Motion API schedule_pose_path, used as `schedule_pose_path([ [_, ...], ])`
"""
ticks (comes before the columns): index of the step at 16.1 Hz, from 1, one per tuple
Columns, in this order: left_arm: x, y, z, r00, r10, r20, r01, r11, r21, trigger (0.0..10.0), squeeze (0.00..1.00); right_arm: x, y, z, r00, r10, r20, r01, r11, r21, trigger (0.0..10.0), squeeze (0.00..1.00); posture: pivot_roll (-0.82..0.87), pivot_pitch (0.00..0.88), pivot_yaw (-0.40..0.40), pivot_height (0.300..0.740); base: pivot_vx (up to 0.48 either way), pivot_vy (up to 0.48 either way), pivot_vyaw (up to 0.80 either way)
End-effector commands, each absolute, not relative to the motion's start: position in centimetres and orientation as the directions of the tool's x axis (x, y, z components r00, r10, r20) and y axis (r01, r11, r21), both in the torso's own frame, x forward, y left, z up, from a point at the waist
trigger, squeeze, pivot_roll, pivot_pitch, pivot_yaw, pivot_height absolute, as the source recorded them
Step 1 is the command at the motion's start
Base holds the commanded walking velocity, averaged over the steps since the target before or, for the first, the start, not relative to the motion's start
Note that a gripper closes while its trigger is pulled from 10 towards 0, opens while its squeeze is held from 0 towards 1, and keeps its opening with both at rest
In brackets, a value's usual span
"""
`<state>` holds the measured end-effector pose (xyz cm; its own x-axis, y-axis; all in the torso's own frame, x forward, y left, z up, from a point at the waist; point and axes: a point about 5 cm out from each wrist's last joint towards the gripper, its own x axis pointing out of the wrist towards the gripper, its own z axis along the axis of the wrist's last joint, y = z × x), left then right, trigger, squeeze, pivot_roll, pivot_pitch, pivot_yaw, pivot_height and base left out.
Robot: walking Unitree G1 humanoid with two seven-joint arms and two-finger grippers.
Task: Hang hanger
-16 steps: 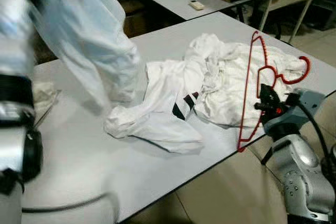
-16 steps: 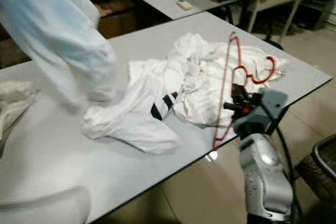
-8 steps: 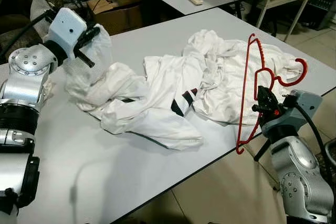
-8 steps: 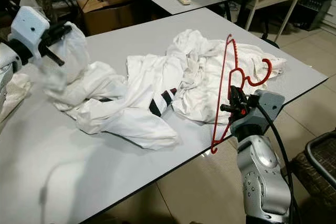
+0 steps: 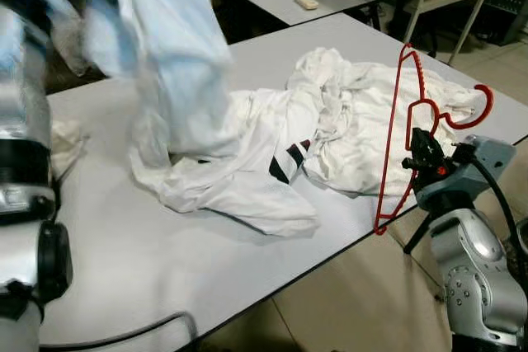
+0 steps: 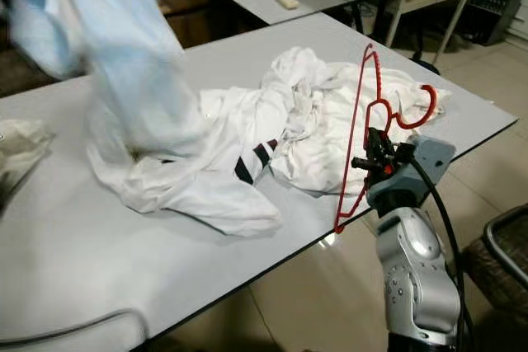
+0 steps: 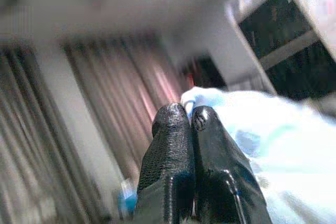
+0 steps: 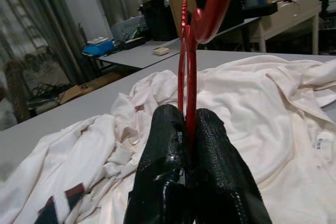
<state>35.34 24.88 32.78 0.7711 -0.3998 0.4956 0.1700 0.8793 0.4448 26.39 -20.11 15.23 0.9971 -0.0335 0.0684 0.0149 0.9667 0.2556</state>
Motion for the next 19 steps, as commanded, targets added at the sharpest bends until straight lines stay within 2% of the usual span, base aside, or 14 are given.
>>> schedule_pose_path([
  [1, 35.5, 24.6, 32.1, 0.787, -0.407, 0.464, 0.193, 0.877, 0.441, 0.0, 0.0, 26.3, -20.0, 15.0, 0.998, -0.026, 0.059, 0.01, 0.966, 0.257, 10.0, 0.0, -0.13, 0.0, 0.043, 0.74, 0.0, 0.0, 0.0],
  [3, 35.5, 24.4, 31.2, 0.797, -0.437, 0.417, 0.229, 0.857, 0.461, 0.0, 0.0, 26.3, -19.9, 14.8, 0.999, -0.022, 0.05, 0.009, 0.967, 0.256, 10.0, 0.0, -0.13, 0.0, 0.045, 0.74, 0.0, 0.0, 0.0],
  [4, 36.5, 24.3, 28.5, 0.871, -0.454, 0.187, 0.323, 0.816, 0.479, 0.0, 0.0, 26.3, -19.8, 14.7, 0.999, -0.022, 0.046, 0.009, 0.967, 0.254, 10.0, 0.0, -0.12, 0.0, 0.051, 0.74, 0.0, 0.0, 0.0],
  [6, 37.1, 23.5, 25.9, 0.868, -0.495, -0.043, 0.422, 0.688, 0.591, 0.0, 0.0, 26.4, -19.7, 14.6, 0.999, -0.025, 0.043, 0.013, 0.966, 0.259, 10.0, 0.0, -0.12, 0.0, 0.052, 0.74, 0.0, 0.0, 0.0],
  [7, 37.3, 22.9, 26.6, 0.861, -0.508, 0.009, 0.406, 0.697, 0.591, 0.0, 0.0, 26.5, -19.6, 14.6, 0.999, -0.024, 0.043, 0.012, 0.966, 0.26, 10.0, 0.0, -0.12, 0.0, 0.05, 0.74, 0.0, 0.0, 0.0],
  [8, 37.8, 21.7, 31.8, 0.797, -0.494, 0.347, 0.309, 0.827, 0.469, 0.0, 0.0, 26.7, -19.5, 14.7, 0.999, -0.018, 0.048, 0.005, 0.965, 0.261, 10.0, 0.0, -0.11, 0.0, 0.042, 0.74, 0.0, 0.0, 0.0],
  [9, 36.1, 21.1, 37.8, 0.584, -0.454, 0.673, 0.317, 0.891, 0.325, 0.0, 0.0, 26.9, -19.4, 15.0, 0.998, -0.017, 0.062, 0.0, 0.964, 0.266, 10.0, 0.0, -0.11, 0.0, 0.042, 0.74, 0.0, 0.0, 0.0],
  [10, 34.4, 21.4, 41.1, 0.407, -0.378, 0.831, 0.394, 0.894, 0.214, 0.0, 0.0, 26.9, -19.4, 15.1, 0.997, -0.019, 0.07, -0.001, 0.963, 0.268, 10.0, 0.0, -0.11, 0.0, 0.049, 0.74, 0.0, 0.0, 0.0],
  [11, 33.9, 21.6, 41.8, 0.368, -0.36, 0.858, 0.436, 0.881, 0.182, 0.0, 0.0, 26.9, -19.5, 15.2, 0.997, -0.021, 0.073, 0.001, 0.963, 0.268, 10.0, 0.0, -0.11, 0.0, 0.051, 0.74, 0.0, 0.0, 0.0],
  [13, 34.8, 21.4, 37.4, 0.5, -0.536, 0.68, 0.462, 0.829, 0.314, 0.0, 0.0, 26.6, -19.7, 15.0, 0.997, -0.039, 0.072, 0.018, 0.962, 0.274, 10.0, 0.0, -0.12, 0.0, 0.054, 0.74, 0.0, 0.0, 0.0],
  [14, 35.0, 21.1, 35.4, 0.538, -0.596, 0.596, 0.49, 0.796, 0.354, 0.0, 0.0, 26.5, -19.7, 14.9, 0.997, -0.038, 0.068, 0.018, 0.962, 0.271, 10.0, 0.0, -0.12, 0.0, 0.053, 0.74, 0.0, 0.0, 0.0],
  [16, 34.7, 20.7, 32.2, 0.542, -0.722, 0.43, 0.604, 0.691, 0.399, 0.0, 0.0, 26.5, -19.7, 14.9, 0.997, -0.037, 0.067, 0.018, 0.963, 0.27, 10.0, 0.0, -0.12, 0.0, 0.051, 0.74, 0.0, 0.0, 0.0],
  [17, 33.6, 20.5, 28.7, 0.499, -0.84, 0.215, 0.756, 0.543, 0.365, 0.0, 0.0, 26.5, -19.7, 14.9, 0.997, -0.034, 0.064, 0.015, 0.964, 0.267, 10.0, 0.0, -0.12, 0.0, 0.045, 0.74, 0.0, 0.0, 0.0],
  [19, 32.5, 21.2, 26.0, 0.491, -0.871, 0.026, 0.815, 0.469, 0.34, 0.0, 0.0, 26.6, -19.7, 14.9, 0.998, -0.027, 0.061, 0.01, 0.965, 0.263, 10.0, 0.0, -0.11, 0.0, 0.042, 0.74, 0.0, 0.0, 0.0],
])
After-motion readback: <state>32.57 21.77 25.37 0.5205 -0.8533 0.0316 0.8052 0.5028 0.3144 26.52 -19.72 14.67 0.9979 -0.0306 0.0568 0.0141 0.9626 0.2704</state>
